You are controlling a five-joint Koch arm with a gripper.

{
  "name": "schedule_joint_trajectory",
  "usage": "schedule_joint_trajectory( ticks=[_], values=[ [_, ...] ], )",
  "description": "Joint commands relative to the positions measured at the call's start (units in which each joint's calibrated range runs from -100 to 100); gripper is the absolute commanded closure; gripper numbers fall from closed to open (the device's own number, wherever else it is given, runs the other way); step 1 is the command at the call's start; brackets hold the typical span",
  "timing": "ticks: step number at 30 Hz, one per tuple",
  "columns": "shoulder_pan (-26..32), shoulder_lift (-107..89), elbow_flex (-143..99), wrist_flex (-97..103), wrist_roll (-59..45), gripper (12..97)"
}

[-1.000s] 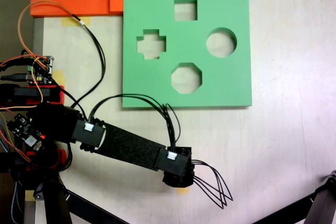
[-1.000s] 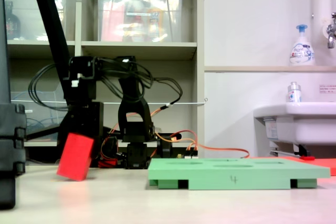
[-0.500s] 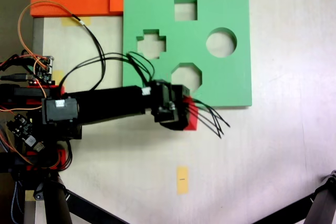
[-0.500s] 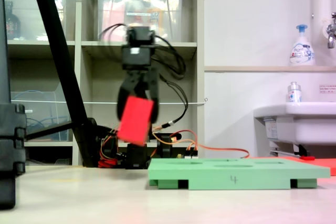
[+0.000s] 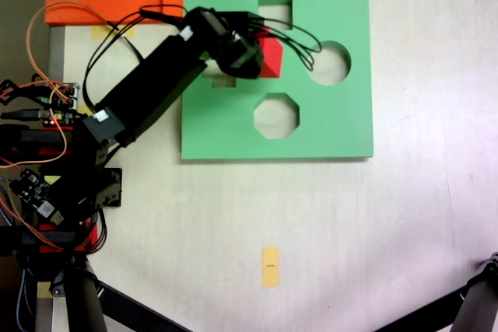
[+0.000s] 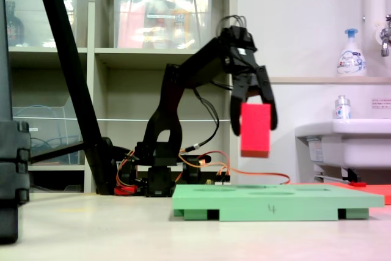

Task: Put the square block into the corresponding hole

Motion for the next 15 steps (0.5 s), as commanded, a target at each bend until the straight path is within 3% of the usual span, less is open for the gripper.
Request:
schedule_joint_trajectory(
  ticks=[1,15],
  values=[
    [1.2,6.7,10.7,-1.7,1.2,75.8],
    [4.5,21.5,17.1,-0.4,3.8,75.9]
  ],
)
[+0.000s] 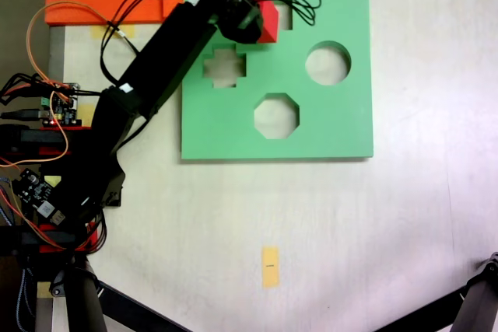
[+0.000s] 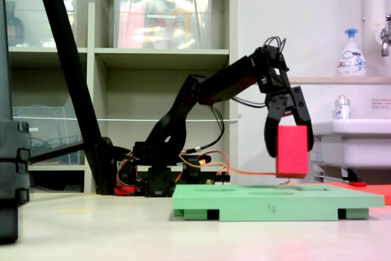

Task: Put the square block into the corresponding hole

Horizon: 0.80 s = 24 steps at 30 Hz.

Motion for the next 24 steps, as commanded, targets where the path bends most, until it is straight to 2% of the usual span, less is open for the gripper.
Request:
schedule_joint_trajectory(
  ticks=[1,24],
  values=[
    [0.3,-0.1,3.2,0.8,0.4,75.8],
    [0.9,8.6,4.9,16.5,0.3,74.4]
  ],
)
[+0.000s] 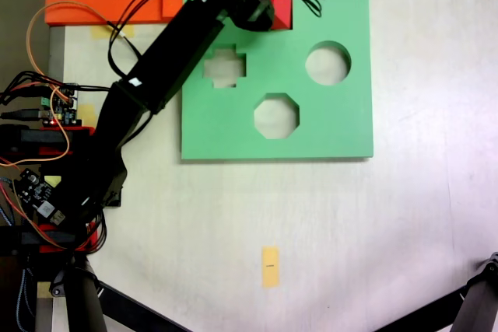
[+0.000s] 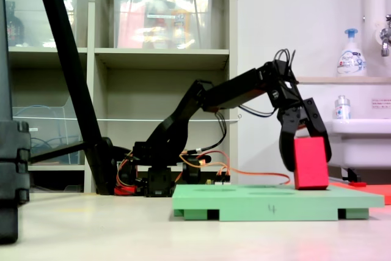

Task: Put the square block into the corresponding hole

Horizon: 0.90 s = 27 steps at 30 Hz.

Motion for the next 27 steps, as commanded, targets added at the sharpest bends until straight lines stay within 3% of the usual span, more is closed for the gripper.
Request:
schedule_joint_trajectory(
  ticks=[1,14,19,24,27],
  values=[
    [0.5,0.2,3.6,4.6,0.3,74.4],
    [0.3,6.0,3.6,6.8,0.0,73.1],
    [0.0,9.4,3.6,8.4,-1.1,68.3],
    [-0.4,11.4,3.6,10.3,-2.1,56.2],
    [-0.6,11.1,3.5,10.3,-3.4,55.1]
  ],
)
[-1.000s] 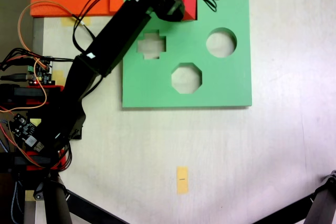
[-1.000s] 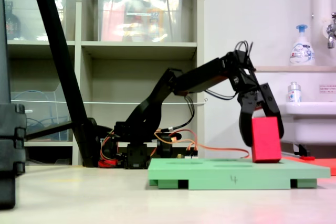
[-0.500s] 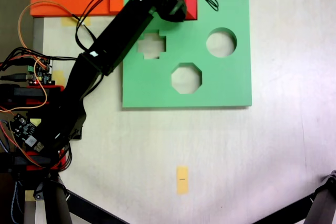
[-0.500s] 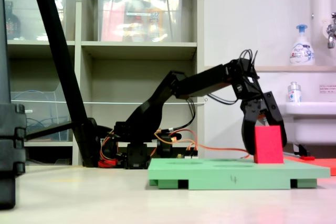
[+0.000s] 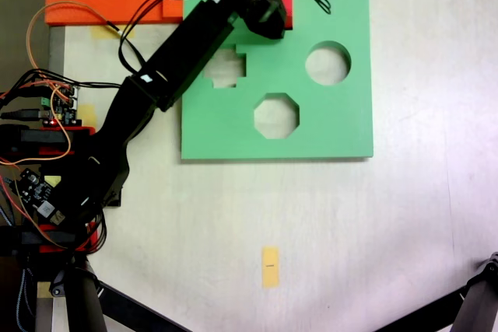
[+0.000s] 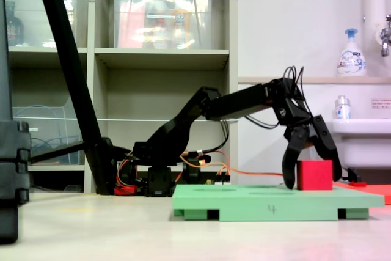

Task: Put the square block into the corresponding hole

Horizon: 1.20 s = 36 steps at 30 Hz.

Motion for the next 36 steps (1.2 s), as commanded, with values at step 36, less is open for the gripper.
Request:
schedule_joint_trajectory(
  ticks=[36],
  values=[
    [-24.0,-90.0,-32.4,-13.0,-52.4,49.8]
  ],
)
